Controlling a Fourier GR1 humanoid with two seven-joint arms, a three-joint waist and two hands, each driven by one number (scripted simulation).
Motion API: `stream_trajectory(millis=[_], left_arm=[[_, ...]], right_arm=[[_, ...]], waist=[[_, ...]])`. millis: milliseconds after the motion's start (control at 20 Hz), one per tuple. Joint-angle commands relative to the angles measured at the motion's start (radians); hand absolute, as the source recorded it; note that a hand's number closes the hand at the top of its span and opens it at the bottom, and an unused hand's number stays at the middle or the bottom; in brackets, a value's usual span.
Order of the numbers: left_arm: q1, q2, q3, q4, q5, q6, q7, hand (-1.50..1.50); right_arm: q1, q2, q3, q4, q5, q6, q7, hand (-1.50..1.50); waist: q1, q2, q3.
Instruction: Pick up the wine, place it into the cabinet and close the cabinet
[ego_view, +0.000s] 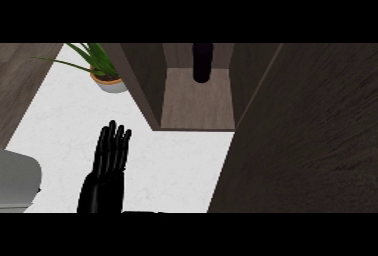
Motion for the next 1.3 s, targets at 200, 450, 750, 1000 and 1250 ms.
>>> stream_trajectory(millis=[200,450,750,1000,1250], left_arm=[[0.12,0.143,0.082,-0.158,0.042,-0.057,0.026,-1.5],[0.217,0.2,0.172,-0.172,0.111,-0.153,-0.045,-1.5],[0.261,0.246,0.24,-0.192,0.167,-0.209,-0.043,-1.5],[0.336,0.298,0.309,-0.211,0.236,-0.324,-0.069,-1.5],[0.337,0.362,0.438,-0.198,0.335,-0.414,-0.041,-1.5]], right_arm=[[-0.098,0.043,0.198,-0.154,0.008,-0.02,0.153,1.5],[-0.139,0.106,0.283,-0.037,0.029,-0.046,0.161,1.5],[-0.256,0.223,0.323,0.027,0.039,-0.113,0.233,1.5],[-0.42,0.277,0.381,0.11,0.086,-0.283,0.3,1.5],[-0.665,0.28,0.406,0.274,0.102,-0.484,0.283,1.5]], waist=[[0.01,0.003,-0.002],[0.025,0.0,-0.005],[0.04,0.0,-0.008],[0.045,-0.001,-0.007],[0.043,0.005,-0.005]])
